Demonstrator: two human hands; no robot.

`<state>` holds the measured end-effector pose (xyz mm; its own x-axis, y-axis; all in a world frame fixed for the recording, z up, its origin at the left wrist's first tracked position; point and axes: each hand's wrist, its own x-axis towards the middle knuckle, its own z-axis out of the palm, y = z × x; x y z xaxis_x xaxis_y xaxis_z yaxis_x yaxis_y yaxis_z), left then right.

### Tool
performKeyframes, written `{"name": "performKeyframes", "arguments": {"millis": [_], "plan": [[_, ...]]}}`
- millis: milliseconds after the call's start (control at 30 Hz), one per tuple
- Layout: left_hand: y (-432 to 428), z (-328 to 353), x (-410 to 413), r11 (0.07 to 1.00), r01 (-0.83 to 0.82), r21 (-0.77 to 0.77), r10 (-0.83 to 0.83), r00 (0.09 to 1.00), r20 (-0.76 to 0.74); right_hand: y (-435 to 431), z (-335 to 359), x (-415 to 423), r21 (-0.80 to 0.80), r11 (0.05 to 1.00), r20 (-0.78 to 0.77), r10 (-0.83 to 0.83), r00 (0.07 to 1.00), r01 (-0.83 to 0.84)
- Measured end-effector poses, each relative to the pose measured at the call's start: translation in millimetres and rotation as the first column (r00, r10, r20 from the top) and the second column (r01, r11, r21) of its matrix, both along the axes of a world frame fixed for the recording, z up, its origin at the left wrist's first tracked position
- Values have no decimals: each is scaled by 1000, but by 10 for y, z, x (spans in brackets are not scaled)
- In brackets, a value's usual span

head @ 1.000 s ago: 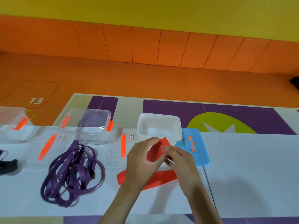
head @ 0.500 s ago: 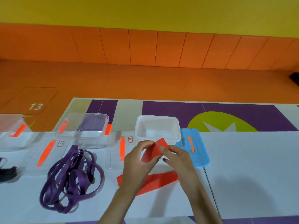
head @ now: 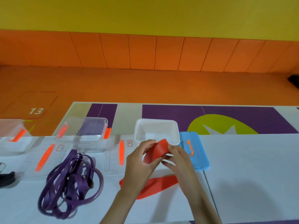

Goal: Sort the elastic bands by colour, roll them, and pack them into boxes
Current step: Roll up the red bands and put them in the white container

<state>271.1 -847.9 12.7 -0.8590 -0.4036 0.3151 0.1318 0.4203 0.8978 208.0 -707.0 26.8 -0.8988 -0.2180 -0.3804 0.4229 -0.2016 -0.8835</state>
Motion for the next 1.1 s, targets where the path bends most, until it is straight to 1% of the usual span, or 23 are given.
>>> {"name": "performKeyframes", "arguments": {"millis": [67, 133, 200, 267, 367, 400, 433, 467, 500, 567, 633, 667, 700, 800, 833, 900, 967, 1033, 1100], "plan": [[39, 26, 6, 999, -15, -50, 16, 1000, 2, -28, 23, 19, 116, 993, -116, -5, 993, 18], [77, 64, -2, 993, -43, -108, 39, 999, -32, -50, 24, 49, 212, 976, -251, 15, 968, 40], [104, 87, -27, 987, -71, -141, 63, 996, -59, -50, 25, 63, 213, 973, -313, -23, 949, 94], [120, 103, -33, 988, -77, -131, 70, 996, -56, -52, 39, 70, 124, 984, -269, -93, 959, 130], [128, 94, -14, 993, -47, -109, 46, 999, -14, -96, 4, 124, -57, 990, -57, -129, 990, 126], [110, 87, -11, 995, -40, -89, 41, 999, 11, -106, -29, 131, -88, 988, -1, -126, 992, 125], [80, 74, -14, 996, -40, -75, 43, 998, 34, -114, -44, 138, -76, 991, 21, -112, 993, 114], [47, 54, -12, 996, -49, -77, 53, 997, 49, -109, -69, 131, -20, 996, -8, -85, 996, 85], [19, 34, -5, 994, -62, -93, 68, 996, 58, -105, -73, 122, 67, 997, -69, -44, 997, 49], [-1, 4, 11, 987, -87, -132, 96, 994, 60, -106, -47, 126, 250, 968, -221, 51, 974, 6], [17, -19, 24, 981, -105, -166, 115, 992, 50, -107, -30, 151, 325, 945, -331, 95, 939, 19], [25, -33, 28, 979, -105, -176, 115, 992, 47, -110, -40, 168, 334, 942, -355, 101, 929, 25], [29, -45, 30, 980, -95, -175, 105, 993, 50, -121, -39, 185, 320, 947, -344, 85, 935, 31], [-4, -64, 67, 997, -34, -64, 41, 993, 109, -175, -86, 237, 137, 990, -168, -7, 986, 31], [-18, -67, 82, 999, -26, -29, 30, 991, 129, -190, -99, 261, 132, 991, -145, -18, 989, 37], [-31, -71, 95, 999, -27, -18, 29, 989, 146, -209, -121, 290, 240, 970, -234, 10, 972, 48], [-36, -89, 84, 996, -54, -67, 63, 987, 149, -214, -123, 299, 357, 933, -355, 93, 930, 43], [-41, -76, 63, 990, -86, -112, 101, 985, 138, -221, -110, 273, 375, 923, -396, 72, 916, 90], [-39, -40, 44, 989, -72, -127, 86, 990, 109, -208, -95, 248, 312, 944, -369, 14, 929, 110]]}}
